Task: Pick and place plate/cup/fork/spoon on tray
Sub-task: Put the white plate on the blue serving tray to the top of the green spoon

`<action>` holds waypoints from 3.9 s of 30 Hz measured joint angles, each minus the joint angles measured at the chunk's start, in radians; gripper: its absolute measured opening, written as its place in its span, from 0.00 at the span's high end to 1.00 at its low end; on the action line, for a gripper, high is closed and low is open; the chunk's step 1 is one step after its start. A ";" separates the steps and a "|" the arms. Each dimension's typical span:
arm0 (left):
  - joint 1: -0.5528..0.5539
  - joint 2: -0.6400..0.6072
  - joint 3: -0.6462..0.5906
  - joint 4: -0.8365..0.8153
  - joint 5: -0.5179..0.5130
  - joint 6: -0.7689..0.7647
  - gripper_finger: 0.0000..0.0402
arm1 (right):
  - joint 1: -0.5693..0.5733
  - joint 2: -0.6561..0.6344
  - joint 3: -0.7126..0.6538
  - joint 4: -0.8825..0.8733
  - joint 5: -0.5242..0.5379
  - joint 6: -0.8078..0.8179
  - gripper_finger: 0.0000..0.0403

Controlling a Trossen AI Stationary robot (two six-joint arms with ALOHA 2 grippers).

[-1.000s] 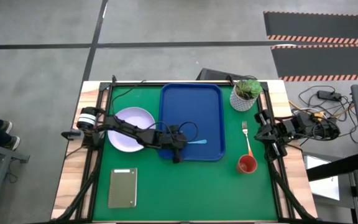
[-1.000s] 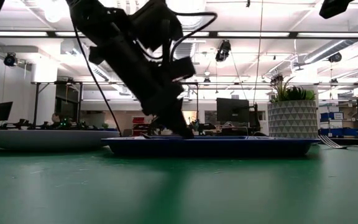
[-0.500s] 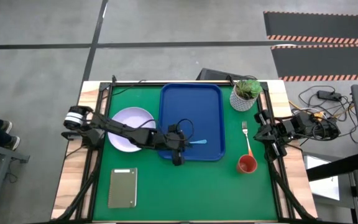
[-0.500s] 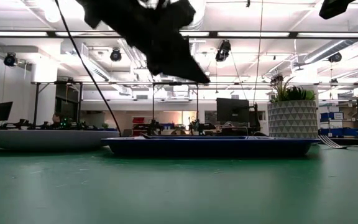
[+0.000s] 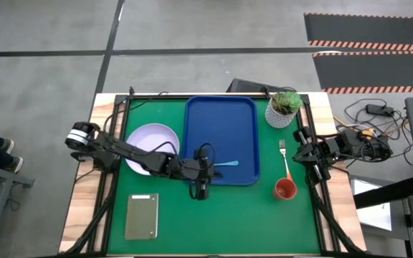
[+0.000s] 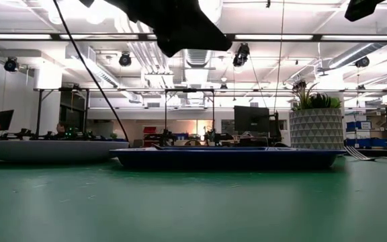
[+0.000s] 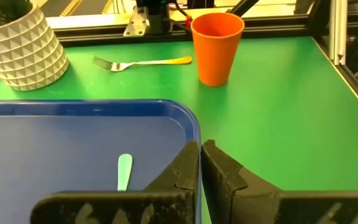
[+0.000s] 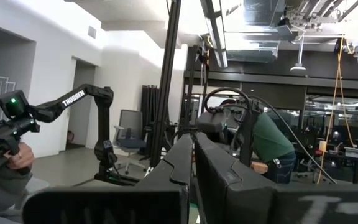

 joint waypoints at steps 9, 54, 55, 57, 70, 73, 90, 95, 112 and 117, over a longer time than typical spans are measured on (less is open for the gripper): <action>0.000 0.000 0.000 0.003 0.000 0.000 1.00 | 0.000 0.000 0.000 0.000 0.000 0.000 0.98; 0.000 0.002 -0.004 0.011 -0.033 -0.008 1.00 | 0.000 0.000 0.000 0.000 -0.001 0.004 0.98; 0.000 0.002 -0.004 0.011 -0.033 -0.007 1.00 | 0.000 0.000 0.000 0.000 -0.001 -0.001 0.98; -0.004 -0.001 -0.003 0.011 -0.034 -0.007 1.00 | 0.000 0.000 -0.001 0.000 -0.002 -0.009 0.98; -0.077 -0.170 -0.075 0.008 -0.136 0.090 1.00 | 0.000 0.000 -0.002 -0.032 0.028 -0.029 0.98; -0.085 -0.227 -0.136 -0.008 -0.176 0.054 1.00 | 0.000 0.000 -0.002 -0.049 0.083 -0.019 0.98; -0.086 -0.389 -0.275 -0.757 -0.153 -1.051 1.00 | 0.000 0.006 -0.002 -0.089 0.184 -0.003 0.98; -0.086 -0.359 -0.263 -0.836 -0.062 -1.104 1.00 | 0.000 0.006 -0.002 -0.089 0.184 -0.001 0.98; -0.085 -0.343 -0.290 -0.837 0.002 -0.997 0.99 | 0.000 0.006 -0.002 -0.089 0.183 0.016 0.98; -0.086 -0.343 -0.306 -0.830 0.006 -0.807 0.89 | 0.000 0.006 -0.001 -0.089 0.183 0.016 0.98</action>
